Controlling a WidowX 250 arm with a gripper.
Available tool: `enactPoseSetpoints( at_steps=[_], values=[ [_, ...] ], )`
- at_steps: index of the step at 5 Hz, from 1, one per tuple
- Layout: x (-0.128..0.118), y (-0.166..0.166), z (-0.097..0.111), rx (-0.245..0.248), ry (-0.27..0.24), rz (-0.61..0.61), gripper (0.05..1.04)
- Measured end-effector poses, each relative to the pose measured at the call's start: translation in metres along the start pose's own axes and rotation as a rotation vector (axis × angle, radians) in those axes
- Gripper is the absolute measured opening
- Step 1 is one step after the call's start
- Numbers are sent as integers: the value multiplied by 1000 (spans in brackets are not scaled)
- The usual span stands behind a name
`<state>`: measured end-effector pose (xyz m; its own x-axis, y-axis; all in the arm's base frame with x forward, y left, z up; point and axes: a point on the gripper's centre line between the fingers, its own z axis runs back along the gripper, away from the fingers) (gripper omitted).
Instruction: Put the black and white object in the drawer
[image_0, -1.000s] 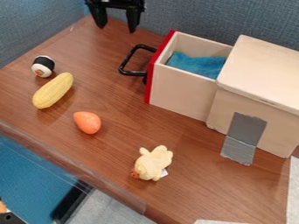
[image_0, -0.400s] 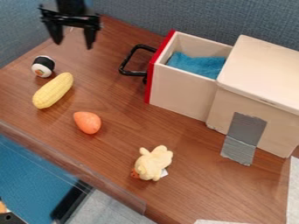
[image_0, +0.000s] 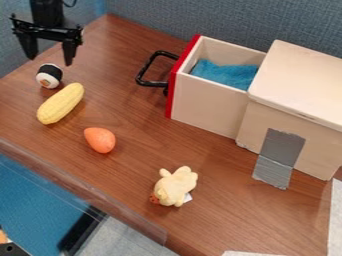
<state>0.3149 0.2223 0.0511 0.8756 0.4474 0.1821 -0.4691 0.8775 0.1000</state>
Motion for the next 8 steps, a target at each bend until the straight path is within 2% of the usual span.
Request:
enactPoseSetpoints(
  at_steps=[1, 2, 3, 4, 5, 6, 7, 8],
  values=[
    [-10, -2, -23, -3, 75, 4, 1000],
    [-10, 0, -40, 22, 122, 8, 1000],
    [-6, 4, -49, 62, 148, 0, 964],
    [-6, -1, -48, 69, 133, -14, 698],
    [-2, -12, -23, 56, 76, -15, 540],
    [11, -44, 30, -42, -10, -5, 513],
    [24, -95, 76, -133, -62, -41, 513],
    [24, -148, 101, -199, -75, -119, 513]
  ],
)
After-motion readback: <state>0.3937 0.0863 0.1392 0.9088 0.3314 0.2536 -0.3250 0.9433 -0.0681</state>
